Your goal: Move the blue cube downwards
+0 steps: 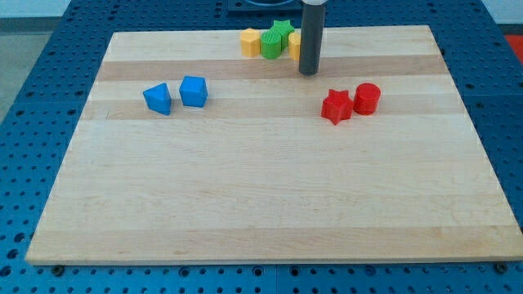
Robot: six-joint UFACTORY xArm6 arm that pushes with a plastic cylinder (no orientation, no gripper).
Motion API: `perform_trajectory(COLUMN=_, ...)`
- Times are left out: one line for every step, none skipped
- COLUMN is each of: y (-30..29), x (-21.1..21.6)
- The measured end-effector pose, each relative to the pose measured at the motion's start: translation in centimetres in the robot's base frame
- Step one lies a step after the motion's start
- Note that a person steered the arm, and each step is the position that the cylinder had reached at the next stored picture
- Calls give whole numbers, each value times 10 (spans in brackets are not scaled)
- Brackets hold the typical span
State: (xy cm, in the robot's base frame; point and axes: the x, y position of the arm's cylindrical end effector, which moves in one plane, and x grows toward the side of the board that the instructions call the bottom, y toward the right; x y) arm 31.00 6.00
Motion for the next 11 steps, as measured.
perform_trajectory(y=-21, x=15)
perform_trajectory(y=-68, x=13)
perform_trajectory(y=-100, x=11)
perform_trajectory(y=-132, x=13)
perform_trajectory(y=-163, x=13)
perform_trajectory(y=-173, x=25)
perform_trajectory(y=-173, x=52)
perform_trajectory(y=-180, x=70)
perform_trajectory(y=-192, x=56)
perform_trajectory(y=-209, x=51)
perform_trajectory(y=-226, x=49)
